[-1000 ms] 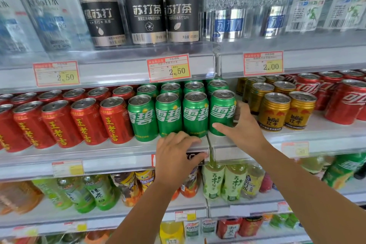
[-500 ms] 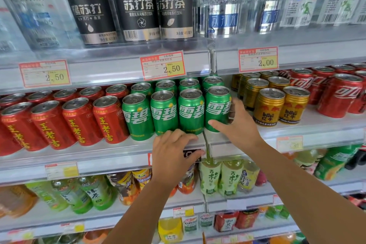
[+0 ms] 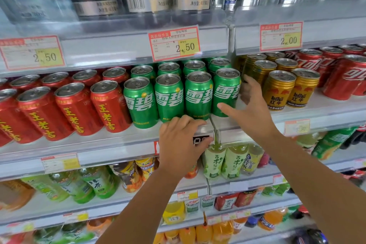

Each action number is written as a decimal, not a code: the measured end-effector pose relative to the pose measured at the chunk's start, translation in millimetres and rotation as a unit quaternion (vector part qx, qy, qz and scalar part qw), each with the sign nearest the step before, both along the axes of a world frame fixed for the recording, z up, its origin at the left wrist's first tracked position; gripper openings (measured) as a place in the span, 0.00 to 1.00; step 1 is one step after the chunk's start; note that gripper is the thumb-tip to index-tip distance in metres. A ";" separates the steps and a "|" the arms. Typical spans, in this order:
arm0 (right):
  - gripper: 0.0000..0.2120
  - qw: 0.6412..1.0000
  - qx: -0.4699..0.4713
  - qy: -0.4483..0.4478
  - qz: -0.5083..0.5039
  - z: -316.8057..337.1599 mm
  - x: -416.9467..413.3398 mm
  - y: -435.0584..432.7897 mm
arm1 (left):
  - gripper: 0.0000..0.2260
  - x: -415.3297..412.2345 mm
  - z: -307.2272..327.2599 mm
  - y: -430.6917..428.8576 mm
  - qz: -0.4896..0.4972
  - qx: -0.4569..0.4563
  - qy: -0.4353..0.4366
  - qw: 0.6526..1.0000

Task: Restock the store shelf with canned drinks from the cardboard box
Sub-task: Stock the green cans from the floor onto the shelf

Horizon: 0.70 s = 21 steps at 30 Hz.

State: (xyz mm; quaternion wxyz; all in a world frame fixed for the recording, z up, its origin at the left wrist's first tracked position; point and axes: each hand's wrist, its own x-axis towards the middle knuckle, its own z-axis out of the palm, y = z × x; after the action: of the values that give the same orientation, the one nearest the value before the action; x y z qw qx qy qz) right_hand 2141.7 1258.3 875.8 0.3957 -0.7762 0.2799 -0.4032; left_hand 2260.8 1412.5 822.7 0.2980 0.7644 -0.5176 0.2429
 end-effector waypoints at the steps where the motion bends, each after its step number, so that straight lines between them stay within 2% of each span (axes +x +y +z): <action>1: 0.42 1.000 -0.003 -0.022 -0.010 -1.9 -3.8 3.6 | 0.19 0.1 1.1 1.2 -0.012 0.000 0.012 1.000; 5: 0.33 0.996 -0.048 -0.065 -0.045 -25.5 -26.1 30.4 | 0.16 -11.8 0.9 19.5 -0.045 -0.085 0.052 0.994; 7: 0.28 0.993 -0.057 -0.097 -0.042 -44.9 -39.7 44.6 | 0.13 -28.5 -9.0 35.6 -0.019 -0.123 0.061 0.990; 9: 0.26 0.994 -0.043 -0.103 -0.017 -66.1 -52.1 60.3 | 0.12 -47.3 -28.6 56.5 0.008 -0.123 0.111 0.986; 12: 0.23 0.998 -0.026 -0.025 0.046 -103.3 -68.4 86.6 | 0.16 -72.1 -75.8 98.9 0.062 -0.061 0.235 0.968; 14: 0.25 0.995 -0.010 0.047 0.089 -131.9 -76.5 105.7 | 0.18 -87.3 -111.1 134.6 0.117 -0.018 0.320 0.940; 18: 0.30 0.966 0.017 0.202 0.162 -188.6 -80.3 151.9 | 0.18 -114.0 -171.7 224.6 0.230 0.026 0.453 0.861; 21: 0.32 0.930 0.004 0.301 0.213 -222.1 -65.3 194.6 | 0.18 -125.5 -204.2 302.1 0.310 0.037 0.507 0.803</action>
State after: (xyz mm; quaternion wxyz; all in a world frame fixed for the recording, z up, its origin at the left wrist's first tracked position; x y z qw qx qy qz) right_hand 2076.4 1452.9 653.8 0.3722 -0.9010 0.2159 -0.0557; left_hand 2135.3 1714.7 618.5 0.3980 0.9089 -0.0364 -0.1191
